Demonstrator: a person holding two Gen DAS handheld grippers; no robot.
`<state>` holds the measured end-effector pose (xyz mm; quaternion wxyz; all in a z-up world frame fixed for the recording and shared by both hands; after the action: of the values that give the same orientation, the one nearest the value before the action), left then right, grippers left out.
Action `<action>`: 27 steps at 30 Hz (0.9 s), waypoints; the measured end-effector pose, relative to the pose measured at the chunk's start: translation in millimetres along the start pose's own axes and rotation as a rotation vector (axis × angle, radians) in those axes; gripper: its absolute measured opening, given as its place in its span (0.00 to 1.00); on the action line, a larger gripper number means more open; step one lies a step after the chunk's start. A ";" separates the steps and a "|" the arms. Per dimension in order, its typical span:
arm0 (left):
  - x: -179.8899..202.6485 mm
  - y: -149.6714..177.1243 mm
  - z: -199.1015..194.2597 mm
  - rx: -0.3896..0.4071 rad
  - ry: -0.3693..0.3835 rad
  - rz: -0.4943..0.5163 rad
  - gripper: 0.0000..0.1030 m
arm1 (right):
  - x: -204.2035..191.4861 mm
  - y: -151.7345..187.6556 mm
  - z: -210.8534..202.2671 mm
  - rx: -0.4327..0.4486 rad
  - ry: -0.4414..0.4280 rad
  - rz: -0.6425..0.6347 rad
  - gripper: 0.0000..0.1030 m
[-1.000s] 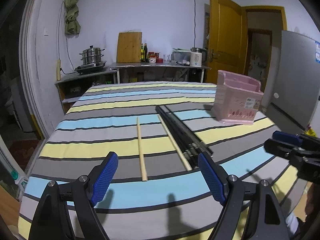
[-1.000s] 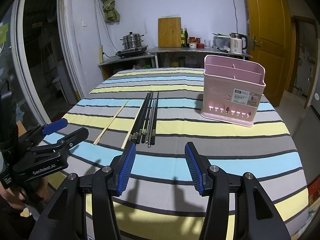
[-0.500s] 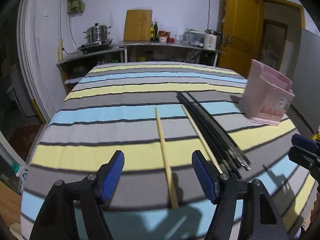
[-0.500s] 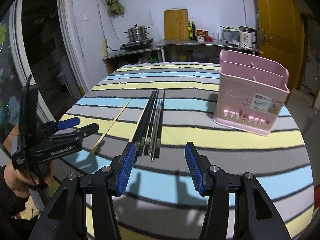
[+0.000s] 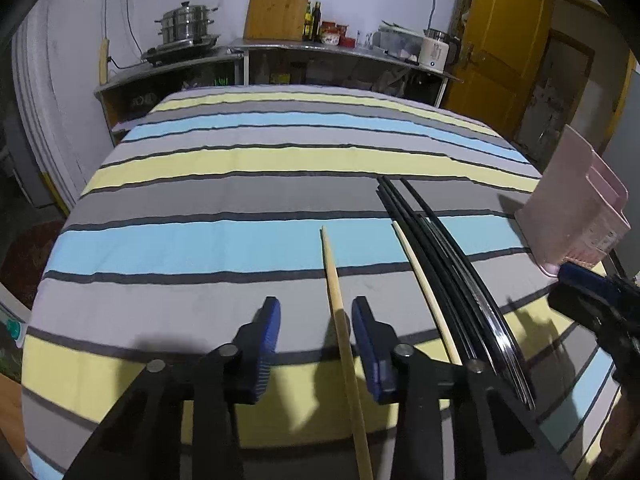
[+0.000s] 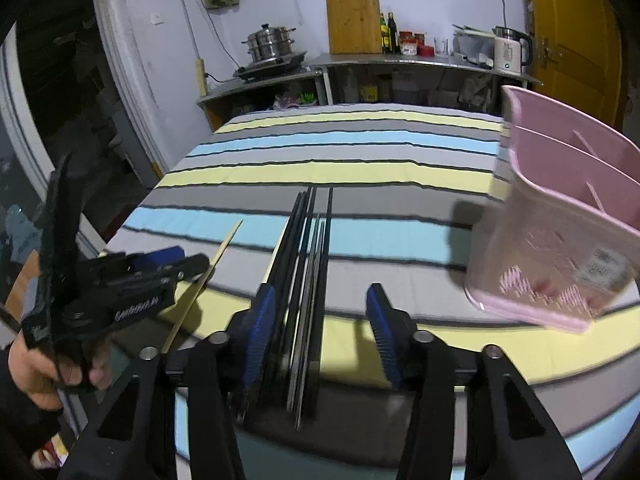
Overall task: Organize utensils
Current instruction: 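Grasp the wooden chopstick with the left tool while the right tool grasps a black chopstick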
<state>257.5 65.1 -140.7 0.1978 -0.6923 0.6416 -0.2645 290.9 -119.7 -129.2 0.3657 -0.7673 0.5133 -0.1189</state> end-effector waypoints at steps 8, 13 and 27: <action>-0.6 -0.4 10.7 -0.020 0.018 -0.005 0.27 | 11.0 -31.4 60.5 -0.088 0.002 0.022 0.22; 1.8 -1.8 12.9 -0.017 0.001 0.023 0.27 | 16.5 -40.4 94.7 -0.146 -0.016 0.040 0.16; 3.5 -3.8 14.5 -0.005 -0.029 0.044 0.27 | 22.8 -48.4 117.1 -0.185 -0.011 0.042 0.12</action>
<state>269.6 61.0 -149.3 0.2110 -0.6825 0.6542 -0.2484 400.3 -78.3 -183.0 0.2984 -0.7873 0.5362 -0.0592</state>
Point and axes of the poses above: each gripper's, at about its wrist camera, not at the fingertips, and z roughly the way its jaws point, x to its right, y to its underside, the point moved 10 cm from there along z, roughly the way its jaws point, and after that the axes turned 1 degree about z, right-handed, at the moved point
